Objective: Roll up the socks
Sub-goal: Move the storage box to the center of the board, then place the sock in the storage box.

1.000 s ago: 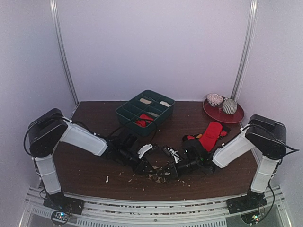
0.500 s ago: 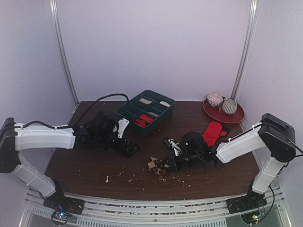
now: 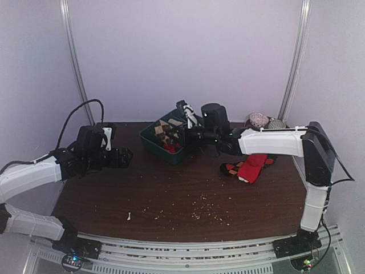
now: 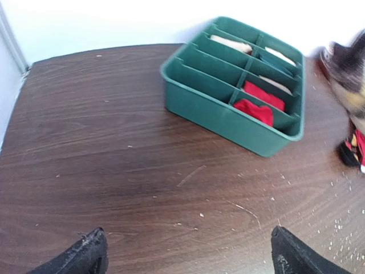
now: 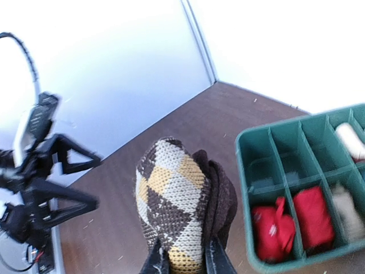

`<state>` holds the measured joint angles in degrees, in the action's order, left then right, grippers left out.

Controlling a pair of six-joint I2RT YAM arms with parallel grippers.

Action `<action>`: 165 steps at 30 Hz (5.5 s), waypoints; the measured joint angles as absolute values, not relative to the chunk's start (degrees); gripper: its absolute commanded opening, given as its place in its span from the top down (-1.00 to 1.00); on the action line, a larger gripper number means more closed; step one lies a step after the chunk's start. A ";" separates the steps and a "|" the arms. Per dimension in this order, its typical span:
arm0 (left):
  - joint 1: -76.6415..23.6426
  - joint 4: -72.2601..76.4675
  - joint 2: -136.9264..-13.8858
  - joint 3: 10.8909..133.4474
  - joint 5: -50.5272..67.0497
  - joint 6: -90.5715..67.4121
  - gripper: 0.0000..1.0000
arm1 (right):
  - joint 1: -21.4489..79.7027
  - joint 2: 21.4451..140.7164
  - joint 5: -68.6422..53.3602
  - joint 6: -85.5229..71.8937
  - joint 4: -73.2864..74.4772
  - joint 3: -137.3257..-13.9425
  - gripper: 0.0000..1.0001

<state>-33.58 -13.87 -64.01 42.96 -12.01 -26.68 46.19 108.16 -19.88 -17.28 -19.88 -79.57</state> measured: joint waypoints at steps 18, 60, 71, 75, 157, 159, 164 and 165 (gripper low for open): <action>-30.04 -13.93 -62.04 40.60 -13.06 -28.03 -0.97 | 41.71 148.90 -19.73 -8.88 -3.97 -129.05 1.00; -30.04 -13.32 -59.53 40.05 -7.88 -27.97 -0.94 | 46.72 139.63 -12.29 0.47 11.40 -118.96 1.00; -30.04 -13.39 -61.58 40.01 -7.84 -27.46 -0.94 | 48.47 126.67 -14.24 10.04 4.05 -97.95 1.00; -30.04 -13.41 -62.39 40.01 -8.43 -27.27 -0.94 | 48.47 124.79 -15.20 12.25 1.15 -94.78 1.00; -30.04 -14.96 -65.36 41.06 -10.09 -26.00 -0.95 | 46.94 136.44 -24.49 7.79 20.05 -115.83 -0.02; -30.04 -14.98 -65.36 41.06 -10.09 -26.00 -0.96 | 46.87 134.82 -24.29 6.85 19.25 -113.56 -0.02; -30.04 -15.16 -65.95 41.41 -10.09 -26.00 -0.96 | 46.39 127.46 -22.72 3.29 15.90 -105.49 -0.11; -30.04 -15.20 -66.17 41.69 -10.11 -26.00 -0.97 | 46.28 125.40 -21.82 2.52 14.94 -103.74 -0.13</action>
